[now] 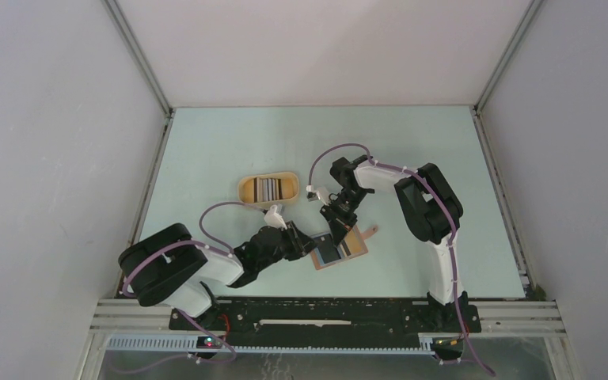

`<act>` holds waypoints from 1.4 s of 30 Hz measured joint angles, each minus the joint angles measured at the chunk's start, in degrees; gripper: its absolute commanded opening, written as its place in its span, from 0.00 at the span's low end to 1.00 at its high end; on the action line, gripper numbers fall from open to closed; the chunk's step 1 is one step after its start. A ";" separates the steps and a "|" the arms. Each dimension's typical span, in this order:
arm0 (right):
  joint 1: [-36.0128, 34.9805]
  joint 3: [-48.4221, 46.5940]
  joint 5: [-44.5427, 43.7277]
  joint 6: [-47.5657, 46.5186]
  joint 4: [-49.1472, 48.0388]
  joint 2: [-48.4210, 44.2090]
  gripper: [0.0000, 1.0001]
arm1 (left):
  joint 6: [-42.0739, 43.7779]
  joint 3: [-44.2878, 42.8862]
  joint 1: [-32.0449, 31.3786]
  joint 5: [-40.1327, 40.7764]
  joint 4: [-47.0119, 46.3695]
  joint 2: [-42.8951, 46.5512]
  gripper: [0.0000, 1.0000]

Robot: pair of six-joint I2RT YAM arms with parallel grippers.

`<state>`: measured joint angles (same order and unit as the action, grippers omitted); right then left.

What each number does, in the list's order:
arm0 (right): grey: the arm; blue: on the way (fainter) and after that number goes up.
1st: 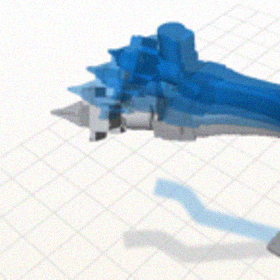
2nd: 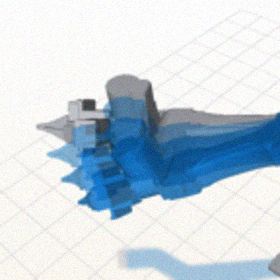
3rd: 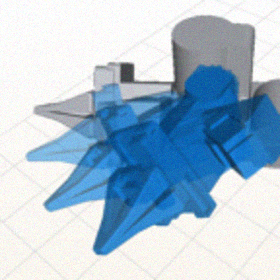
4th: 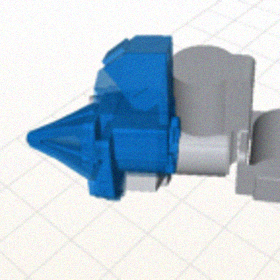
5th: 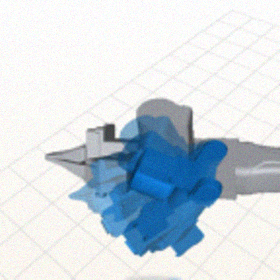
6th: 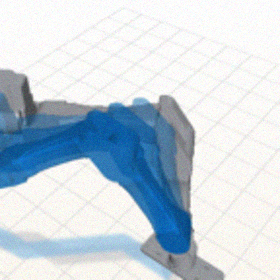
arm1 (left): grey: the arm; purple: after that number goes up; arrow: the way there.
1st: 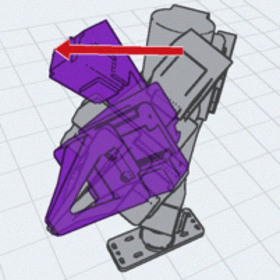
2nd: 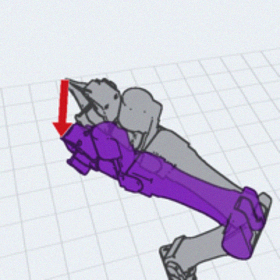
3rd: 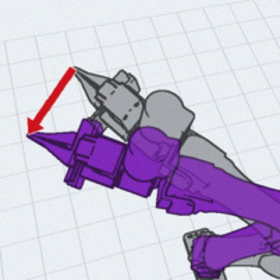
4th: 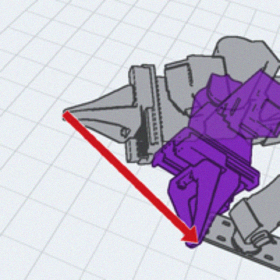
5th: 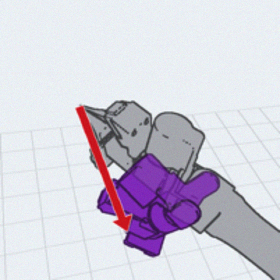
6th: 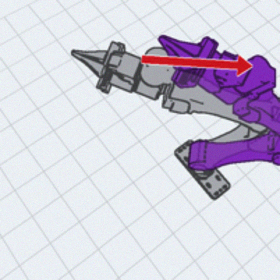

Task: Put the credit cards into the card holder
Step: Insert the credit card into the card holder.

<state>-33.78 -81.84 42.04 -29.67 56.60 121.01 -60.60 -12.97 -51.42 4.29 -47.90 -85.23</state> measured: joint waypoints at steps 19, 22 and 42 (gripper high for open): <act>0.00 -0.02 0.00 0.00 0.02 0.00 0.13 | 0.00 -0.04 0.00 -0.04 0.07 -0.66 0.31; 0.00 -0.02 0.00 0.00 0.07 0.00 0.13 | 0.00 -0.52 0.00 -0.11 0.37 -0.74 0.31; 0.00 -0.09 -0.17 0.00 0.28 0.00 0.13 | -0.02 -0.98 0.00 0.00 1.22 -0.59 0.33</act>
<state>-33.78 -81.93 41.87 -29.67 56.88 121.01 -60.62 -13.96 -51.42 4.29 -46.68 -85.82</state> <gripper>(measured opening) 0.129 0.322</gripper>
